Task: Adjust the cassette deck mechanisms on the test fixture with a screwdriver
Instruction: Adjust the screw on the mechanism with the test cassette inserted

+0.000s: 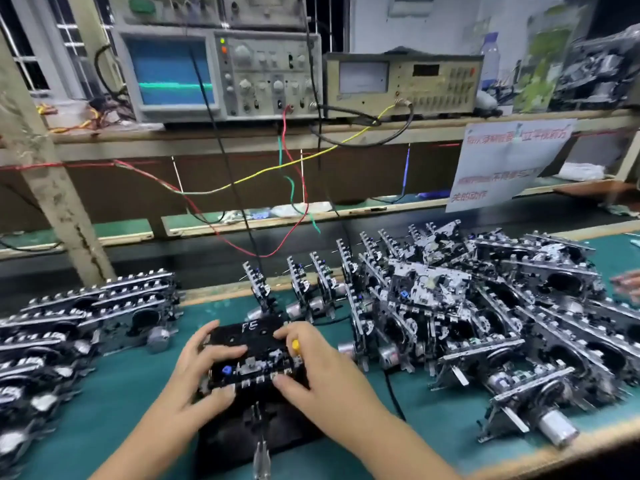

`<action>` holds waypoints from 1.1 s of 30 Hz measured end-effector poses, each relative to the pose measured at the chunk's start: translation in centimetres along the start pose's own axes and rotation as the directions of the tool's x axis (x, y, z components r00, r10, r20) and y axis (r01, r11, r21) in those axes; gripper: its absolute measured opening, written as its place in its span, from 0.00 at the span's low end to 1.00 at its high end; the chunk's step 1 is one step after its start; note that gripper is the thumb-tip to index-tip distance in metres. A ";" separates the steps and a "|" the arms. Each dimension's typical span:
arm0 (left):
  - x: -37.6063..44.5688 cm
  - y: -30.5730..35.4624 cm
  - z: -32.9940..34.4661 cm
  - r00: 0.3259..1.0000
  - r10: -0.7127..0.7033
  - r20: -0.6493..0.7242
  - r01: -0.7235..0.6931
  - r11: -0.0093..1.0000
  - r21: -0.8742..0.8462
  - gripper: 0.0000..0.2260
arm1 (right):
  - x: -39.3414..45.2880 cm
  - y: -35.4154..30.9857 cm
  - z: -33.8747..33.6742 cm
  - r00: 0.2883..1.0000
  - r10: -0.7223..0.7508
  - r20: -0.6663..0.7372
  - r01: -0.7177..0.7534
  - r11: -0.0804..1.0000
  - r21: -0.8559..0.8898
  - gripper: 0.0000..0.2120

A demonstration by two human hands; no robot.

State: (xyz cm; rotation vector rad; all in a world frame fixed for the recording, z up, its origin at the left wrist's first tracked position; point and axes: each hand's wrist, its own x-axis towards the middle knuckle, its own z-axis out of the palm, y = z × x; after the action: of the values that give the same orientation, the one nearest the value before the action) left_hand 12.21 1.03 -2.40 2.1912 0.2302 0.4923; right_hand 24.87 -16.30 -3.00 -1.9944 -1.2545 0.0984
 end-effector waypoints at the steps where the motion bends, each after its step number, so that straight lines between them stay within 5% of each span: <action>1: -0.1 -0.6 -0.4 0.999 0.019 0.040 -0.022 0.997 0.076 0.14 | -0.1 -0.2 -0.1 1.000 0.002 -0.001 -0.002 1.000 0.006 0.19; 5: 2.3 0.2 -1.3 0.999 -0.023 -0.024 0.028 0.972 0.232 0.06 | -0.3 -0.5 -0.2 0.995 0.055 -0.087 -0.045 0.992 0.114 0.24; 9: 4.5 1.4 -2.0 0.978 -0.187 0.087 0.127 0.879 0.459 0.17 | -0.6 -0.1 0.2 0.991 0.123 -0.052 -0.117 0.986 0.119 0.21; 13: 5.5 2.7 -3.3 0.976 -0.165 0.142 0.064 0.842 0.536 0.22 | -1.1 0.2 0.6 0.988 0.153 0.009 -0.152 0.978 0.142 0.21; 33: 4.0 0.1 -3.1 0.984 -0.091 0.154 0.024 0.921 0.390 0.12 | 0.2 -0.6 1.6 0.956 0.205 -0.212 -0.190 0.978 0.090 0.21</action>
State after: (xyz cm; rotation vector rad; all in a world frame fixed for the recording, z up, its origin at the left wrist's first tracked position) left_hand 14.53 4.55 0.50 2.5885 0.3211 0.2359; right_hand 23.85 -15.16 -3.69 -2.0048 -0.8989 0.0167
